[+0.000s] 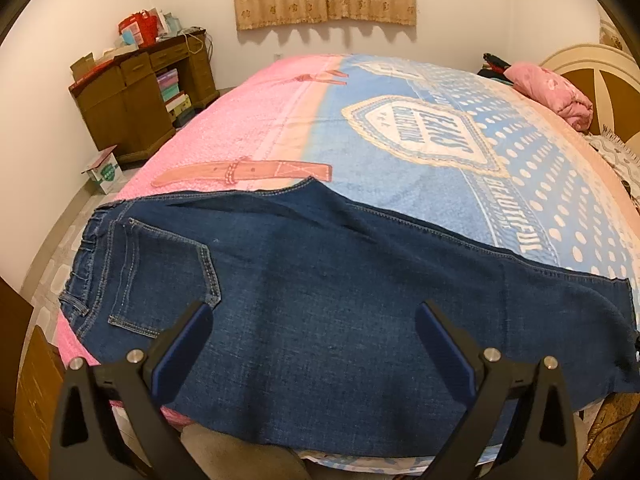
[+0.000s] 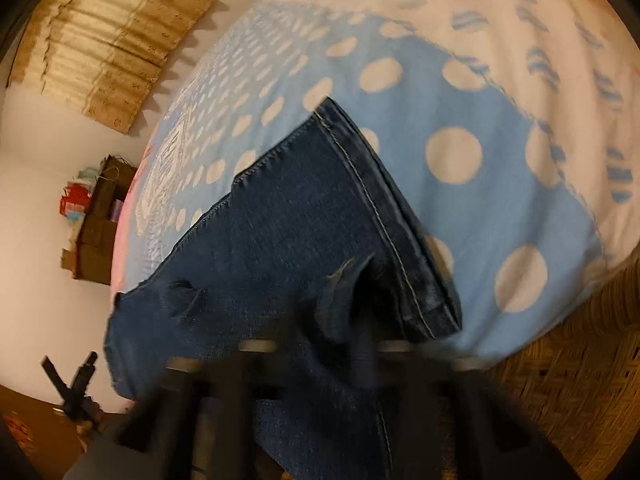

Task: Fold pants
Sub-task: 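Lower the held jeans leg hem onto the bed and open the right gripper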

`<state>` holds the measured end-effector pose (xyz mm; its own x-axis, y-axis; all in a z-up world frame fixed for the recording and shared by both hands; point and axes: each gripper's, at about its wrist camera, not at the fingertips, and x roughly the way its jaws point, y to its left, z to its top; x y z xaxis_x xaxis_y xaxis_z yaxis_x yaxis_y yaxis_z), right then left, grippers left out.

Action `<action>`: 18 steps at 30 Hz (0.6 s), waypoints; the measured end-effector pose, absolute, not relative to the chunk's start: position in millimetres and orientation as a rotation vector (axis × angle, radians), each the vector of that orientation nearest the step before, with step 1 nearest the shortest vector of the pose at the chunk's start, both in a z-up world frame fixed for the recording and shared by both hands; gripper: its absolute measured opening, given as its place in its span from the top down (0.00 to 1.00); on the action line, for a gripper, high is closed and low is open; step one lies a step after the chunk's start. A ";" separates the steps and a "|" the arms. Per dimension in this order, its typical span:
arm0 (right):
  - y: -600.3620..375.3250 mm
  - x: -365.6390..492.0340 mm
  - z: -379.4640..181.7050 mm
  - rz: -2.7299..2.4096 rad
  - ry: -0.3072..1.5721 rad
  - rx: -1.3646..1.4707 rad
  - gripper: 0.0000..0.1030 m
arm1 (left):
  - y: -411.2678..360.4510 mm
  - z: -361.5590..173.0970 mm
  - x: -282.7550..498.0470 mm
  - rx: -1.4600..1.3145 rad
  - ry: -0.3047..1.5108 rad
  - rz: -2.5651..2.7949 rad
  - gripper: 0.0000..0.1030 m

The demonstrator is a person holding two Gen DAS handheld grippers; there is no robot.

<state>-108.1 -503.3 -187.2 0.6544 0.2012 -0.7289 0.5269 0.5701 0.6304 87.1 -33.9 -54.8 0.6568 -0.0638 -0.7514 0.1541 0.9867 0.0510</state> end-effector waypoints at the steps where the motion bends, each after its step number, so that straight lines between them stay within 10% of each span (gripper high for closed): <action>1: -501.5 -107.4 -183.9 -0.227 0.856 0.970 0.93 | -33.6 -54.6 87.2 0.115 0.844 -0.125 0.00; 13: -509.2 -135.1 -19.0 -0.188 0.305 0.737 0.96 | -25.9 -50.8 85.7 0.064 0.834 -0.106 0.00; 18: -532.2 -108.8 -81.5 -0.332 0.454 0.661 0.95 | -31.2 -59.7 84.2 0.078 0.852 -0.103 0.00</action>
<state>-108.8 -532.2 -81.5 0.8515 -0.1511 -0.5021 0.4328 0.7430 0.5104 84.2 -31.2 -59.7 0.6543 -0.0601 -0.7539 0.1221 0.9922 0.0269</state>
